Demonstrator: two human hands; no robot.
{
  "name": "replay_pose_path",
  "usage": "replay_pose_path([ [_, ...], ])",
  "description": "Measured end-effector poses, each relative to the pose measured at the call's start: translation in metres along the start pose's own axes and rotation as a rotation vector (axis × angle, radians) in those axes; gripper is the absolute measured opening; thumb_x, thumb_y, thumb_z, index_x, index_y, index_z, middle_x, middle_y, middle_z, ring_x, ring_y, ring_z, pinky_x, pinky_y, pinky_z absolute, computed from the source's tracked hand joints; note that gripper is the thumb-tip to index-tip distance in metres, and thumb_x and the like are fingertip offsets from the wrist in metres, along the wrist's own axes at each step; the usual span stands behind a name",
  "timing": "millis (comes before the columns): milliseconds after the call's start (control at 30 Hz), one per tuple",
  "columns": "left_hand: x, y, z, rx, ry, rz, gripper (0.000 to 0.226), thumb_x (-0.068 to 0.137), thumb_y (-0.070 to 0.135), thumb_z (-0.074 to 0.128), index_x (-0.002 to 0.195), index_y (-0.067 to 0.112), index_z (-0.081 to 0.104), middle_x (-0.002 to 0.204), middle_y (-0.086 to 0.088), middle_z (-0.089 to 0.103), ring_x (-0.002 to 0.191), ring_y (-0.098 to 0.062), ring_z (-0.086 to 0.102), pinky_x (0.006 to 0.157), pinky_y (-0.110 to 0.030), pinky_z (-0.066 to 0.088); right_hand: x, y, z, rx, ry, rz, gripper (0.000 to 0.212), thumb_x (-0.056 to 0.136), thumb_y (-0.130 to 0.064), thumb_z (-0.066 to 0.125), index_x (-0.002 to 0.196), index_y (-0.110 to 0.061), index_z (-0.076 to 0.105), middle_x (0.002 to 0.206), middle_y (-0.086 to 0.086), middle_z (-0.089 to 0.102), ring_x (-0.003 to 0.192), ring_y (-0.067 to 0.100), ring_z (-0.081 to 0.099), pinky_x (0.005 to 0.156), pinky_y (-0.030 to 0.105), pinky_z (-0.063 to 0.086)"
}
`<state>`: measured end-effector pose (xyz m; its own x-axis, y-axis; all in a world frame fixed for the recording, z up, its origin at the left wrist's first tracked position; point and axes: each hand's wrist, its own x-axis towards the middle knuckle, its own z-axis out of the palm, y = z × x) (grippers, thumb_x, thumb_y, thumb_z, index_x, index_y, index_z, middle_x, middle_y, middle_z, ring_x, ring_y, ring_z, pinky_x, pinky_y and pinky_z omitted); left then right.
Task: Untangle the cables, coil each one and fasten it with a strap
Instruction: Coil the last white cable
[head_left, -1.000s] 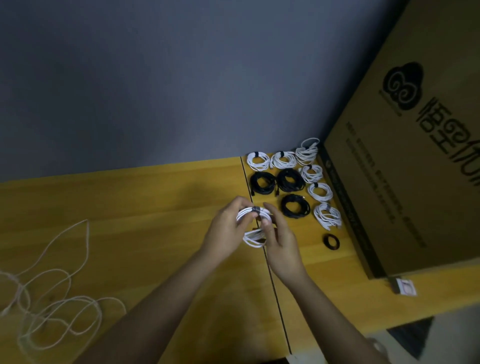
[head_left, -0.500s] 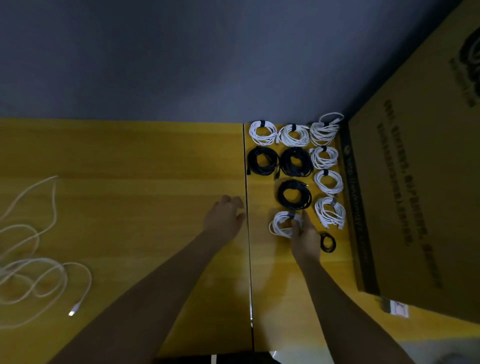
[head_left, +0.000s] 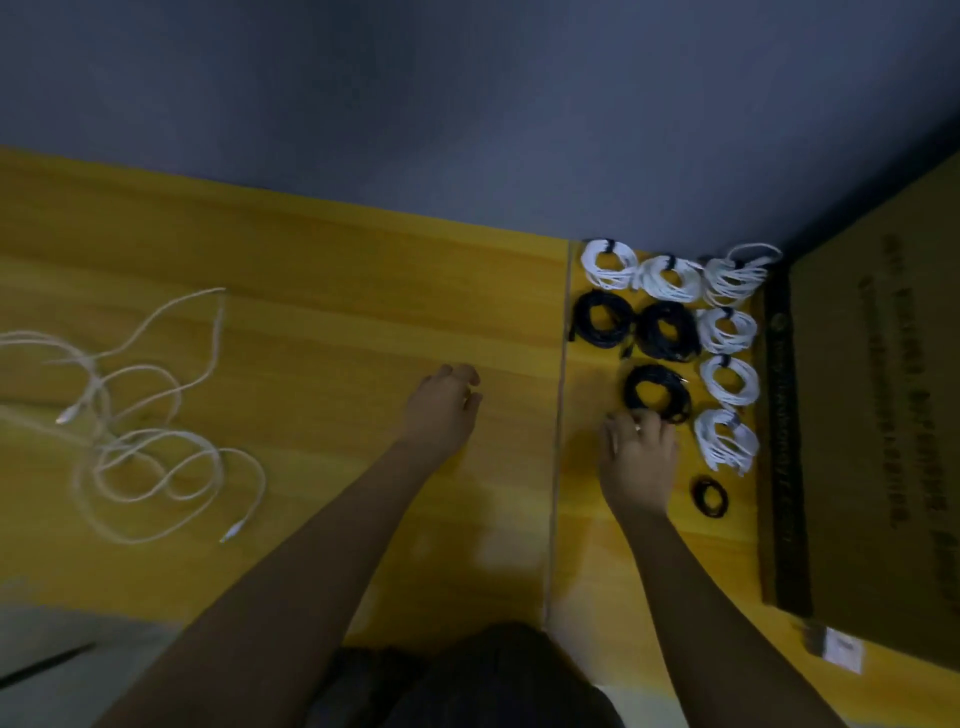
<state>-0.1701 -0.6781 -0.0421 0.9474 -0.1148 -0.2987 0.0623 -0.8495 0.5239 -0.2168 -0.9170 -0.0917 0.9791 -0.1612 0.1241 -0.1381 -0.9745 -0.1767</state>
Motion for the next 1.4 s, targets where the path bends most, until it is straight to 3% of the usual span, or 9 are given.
replay_pose_path([
  [167,-0.037,-0.097,-0.057,0.095,0.148,-0.177,0.024,0.101,0.025,0.045,0.122,0.015,0.051,0.119,-0.007,0.056,0.109,-0.027,0.053,0.081,-0.039,0.046,0.006,-0.131,0.010,0.051,0.007,-0.385,0.008,0.085,-0.015,0.071,0.091,-0.010,0.069,0.092,0.013,0.059,0.085,0.036,0.056,0.067,0.042,0.047],
  [467,-0.104,-0.316,-0.168,0.259,0.228,-0.312,0.027,0.097,0.023,0.050,0.120,0.010,0.055,0.121,-0.014,0.055,0.114,-0.036,0.050,0.085,-0.045,0.044,-0.038,-0.382,0.055,0.152,-0.445,-0.692,0.020,0.093,-0.021,0.057,0.106,-0.008,0.065,0.106,0.011,0.058,0.102,0.034,0.053,0.081,0.045,0.045],
  [600,-0.123,-0.369,-0.191,0.334,0.135,-0.228,0.027,0.098,0.023,0.049,0.121,0.010,0.054,0.120,-0.014,0.052,0.116,-0.035,0.047,0.085,-0.045,0.044,-0.074,-0.423,0.077,-0.002,-0.723,-0.462,0.037,0.097,-0.030,0.050,0.130,-0.012,0.048,0.131,0.013,0.043,0.123,0.033,0.039,0.090,0.043,0.044],
  [767,-0.129,-0.399,-0.198,0.327,0.041,-0.071,0.031,0.088,0.031,0.065,0.106,0.007,0.065,0.110,-0.018,0.059,0.111,-0.039,0.051,0.087,-0.048,0.043,-0.091,-0.433,0.081,0.098,-0.740,-0.207,0.023,0.098,-0.019,0.047,0.112,-0.002,0.056,0.119,0.021,0.054,0.112,0.038,0.051,0.087,0.041,0.042],
  [933,-0.121,-0.408,-0.200,0.500,-0.017,0.026,0.025,0.057,0.032,0.089,0.067,0.017,0.070,0.071,-0.008,0.066,0.074,-0.031,0.066,0.089,-0.054,0.045,-0.091,-0.439,0.070,0.280,-0.669,-0.004,0.021,0.100,-0.022,0.044,0.108,-0.003,0.049,0.106,0.026,0.061,0.100,0.041,0.058,0.076,0.041,0.041],
  [1033,-0.110,-0.406,-0.209,0.452,0.014,0.024,0.016,0.084,0.030,0.069,0.079,0.015,0.071,0.077,-0.011,0.070,0.078,-0.032,0.067,0.096,-0.046,0.035,-0.082,-0.444,0.062,0.469,-0.515,0.079,0.015,0.099,-0.020,0.048,0.105,-0.006,0.048,0.086,0.017,0.065,0.082,0.038,0.061,0.062,0.037,0.037],
  [1200,-0.093,-0.413,-0.235,0.213,0.162,-0.224,0.025,0.101,0.024,0.042,0.106,0.009,0.061,0.102,-0.015,0.065,0.093,-0.037,0.062,0.073,-0.040,0.045,-0.053,-0.455,0.035,0.834,-0.247,0.243,0.006,0.099,-0.017,0.049,0.093,-0.018,0.049,0.066,0.001,0.058,0.049,0.010,0.056,0.050,0.029,0.042],
  [1300,-0.085,-0.408,-0.238,0.203,0.298,-0.101,0.027,0.093,0.009,0.051,0.119,0.006,0.058,0.117,-0.020,0.057,0.107,-0.042,0.055,0.083,-0.049,0.046,-0.039,-0.462,0.029,0.857,-0.243,0.254,0.012,0.098,-0.025,0.052,0.087,-0.028,0.048,0.060,-0.004,0.063,0.047,0.013,0.056,0.052,0.032,0.044],
  [1400,-0.084,-0.388,-0.227,0.246,0.387,0.077,0.027,0.083,0.013,0.053,0.107,0.007,0.064,0.111,-0.019,0.059,0.099,-0.042,0.056,0.078,-0.049,0.050,-0.034,-0.468,0.030,0.801,-0.309,0.253,0.009,0.098,-0.027,0.053,0.093,-0.020,0.051,0.059,-0.009,0.064,0.043,0.003,0.051,0.049,0.028,0.037],
])
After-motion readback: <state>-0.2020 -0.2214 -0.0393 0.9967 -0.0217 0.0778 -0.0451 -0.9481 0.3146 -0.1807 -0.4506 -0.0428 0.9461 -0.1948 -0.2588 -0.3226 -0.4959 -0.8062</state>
